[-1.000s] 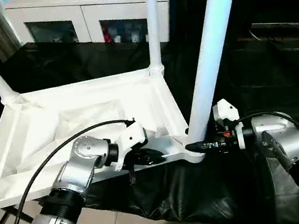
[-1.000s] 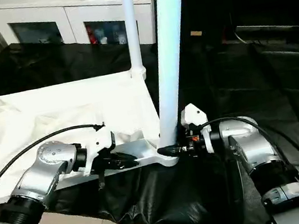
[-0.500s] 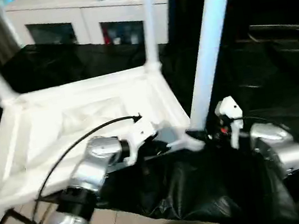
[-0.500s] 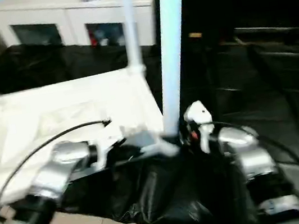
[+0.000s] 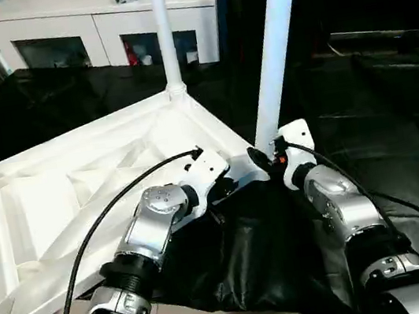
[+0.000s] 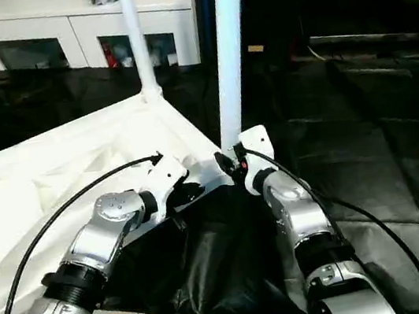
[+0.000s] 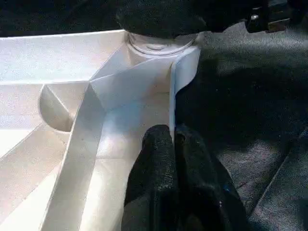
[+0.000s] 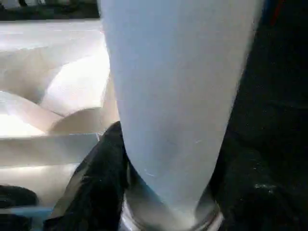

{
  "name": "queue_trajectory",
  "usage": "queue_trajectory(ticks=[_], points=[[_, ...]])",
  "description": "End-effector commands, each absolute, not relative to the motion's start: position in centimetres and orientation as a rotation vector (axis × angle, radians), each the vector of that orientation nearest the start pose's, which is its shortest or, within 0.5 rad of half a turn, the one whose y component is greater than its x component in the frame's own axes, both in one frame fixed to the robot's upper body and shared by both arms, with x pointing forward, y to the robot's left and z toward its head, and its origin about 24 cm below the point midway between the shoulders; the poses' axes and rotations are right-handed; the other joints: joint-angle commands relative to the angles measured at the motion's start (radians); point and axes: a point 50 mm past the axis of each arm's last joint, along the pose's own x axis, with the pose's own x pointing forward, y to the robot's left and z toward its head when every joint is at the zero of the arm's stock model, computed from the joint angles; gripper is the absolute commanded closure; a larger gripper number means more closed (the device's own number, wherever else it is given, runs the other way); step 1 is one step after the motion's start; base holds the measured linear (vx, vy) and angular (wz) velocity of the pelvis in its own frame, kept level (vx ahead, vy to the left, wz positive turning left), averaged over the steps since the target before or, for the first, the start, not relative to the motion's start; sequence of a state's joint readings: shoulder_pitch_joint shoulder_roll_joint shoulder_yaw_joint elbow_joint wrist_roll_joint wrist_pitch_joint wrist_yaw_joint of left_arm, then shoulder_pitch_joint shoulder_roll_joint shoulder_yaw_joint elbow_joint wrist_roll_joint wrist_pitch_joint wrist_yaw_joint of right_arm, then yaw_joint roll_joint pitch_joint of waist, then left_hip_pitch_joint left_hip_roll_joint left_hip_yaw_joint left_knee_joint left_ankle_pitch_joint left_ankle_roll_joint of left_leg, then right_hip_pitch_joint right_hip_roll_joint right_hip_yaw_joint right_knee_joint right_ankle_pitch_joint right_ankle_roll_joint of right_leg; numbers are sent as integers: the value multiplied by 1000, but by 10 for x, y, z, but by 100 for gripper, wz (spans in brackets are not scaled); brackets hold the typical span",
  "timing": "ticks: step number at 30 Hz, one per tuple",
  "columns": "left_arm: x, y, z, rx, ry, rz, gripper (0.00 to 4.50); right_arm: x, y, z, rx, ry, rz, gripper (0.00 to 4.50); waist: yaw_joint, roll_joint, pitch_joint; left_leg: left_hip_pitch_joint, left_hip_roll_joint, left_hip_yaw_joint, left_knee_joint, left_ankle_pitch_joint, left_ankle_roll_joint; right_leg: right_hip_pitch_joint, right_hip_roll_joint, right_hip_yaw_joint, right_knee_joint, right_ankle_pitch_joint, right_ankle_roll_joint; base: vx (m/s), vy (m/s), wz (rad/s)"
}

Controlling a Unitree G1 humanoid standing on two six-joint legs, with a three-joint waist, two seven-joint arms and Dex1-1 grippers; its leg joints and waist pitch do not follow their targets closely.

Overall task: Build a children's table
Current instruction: Rotate leg to tighten

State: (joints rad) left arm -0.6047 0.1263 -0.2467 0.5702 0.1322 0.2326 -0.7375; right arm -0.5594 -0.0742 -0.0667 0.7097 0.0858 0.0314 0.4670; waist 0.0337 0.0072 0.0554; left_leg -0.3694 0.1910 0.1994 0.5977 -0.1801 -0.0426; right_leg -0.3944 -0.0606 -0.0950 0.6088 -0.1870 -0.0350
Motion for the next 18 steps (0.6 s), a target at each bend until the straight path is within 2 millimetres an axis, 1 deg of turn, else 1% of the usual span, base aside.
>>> queue_trajectory(ticks=[1,2,3,4,6,10,11,15,16,17,18], points=[[332,49,68,364,236,-1029,450,329,-70,38,107,199,800,156,6,-2,-64,9,47,-33,-67,-225,52,49,-97,61,-97,-302,-162,0,0,0],[331,52,68,364,234,-1041,450,329,-75,39,86,198,810,156,5,-2,-65,9,47,-32,-66,-213,54,48,-96,62,-95,-282,-168,0,0,0],[330,54,68,367,228,-1057,450,329,-81,39,60,197,822,142,6,0,-66,9,46,-31,-65,-210,56,49,-96,62,-93,-273,-171,0,0,0],[329,57,68,369,227,-1075,450,329,-89,41,36,197,842,134,7,0,-68,6,47,-31,-64,-190,64,51,-96,64,-88,-234,-181,0,0,0],[329,61,68,368,231,-1088,450,329,-96,42,28,197,864,131,8,-2,-69,4,46,-29,-62,-170,77,52,-95,63,-85,-199,-193,0,0,0],[327,74,69,392,235,-1153,450,325,-123,51,-33,188,983,131,14,-2,-66,6,47,-28,-61,-181,87,52,-94,62,-89,-225,-190,0,0,0],[327,74,69,392,235,-1153,450,325,-123,51,-33,188,983,131,14,-2,-66,6,47,-28,-61,-181,87,52,-94,62,-89,-225,-190,0,0,0],[321,86,69,423,234,-1268,450,316,-143,53,-94,225,1114,131,20,-3,-65,8,49,-28,-62,-193,81,50,-93,60,-90,-260,-183,0,0,0],[319,88,70,432,231,-1294,450,313,-147,52,-106,236,1141,131,25,-3,-66,6,51,-28,-61,-188,84,52,-93,60,-87,-251,-181,0,0,0],[318,90,70,434,232,-1320,450,311,-150,52,-122,244,1166,131,26,-5,-66,7,52,-26,-61,-187,87,49,-92,61,-87,-244,-182,0,0,0],[318,90,70,434,232,-1320,450,311,-150,52,-122,244,1166,131,29,-4,-67,9,53,-26,-60,-185,86,48,-94,61,-85,-244,-185,0,0,0]])
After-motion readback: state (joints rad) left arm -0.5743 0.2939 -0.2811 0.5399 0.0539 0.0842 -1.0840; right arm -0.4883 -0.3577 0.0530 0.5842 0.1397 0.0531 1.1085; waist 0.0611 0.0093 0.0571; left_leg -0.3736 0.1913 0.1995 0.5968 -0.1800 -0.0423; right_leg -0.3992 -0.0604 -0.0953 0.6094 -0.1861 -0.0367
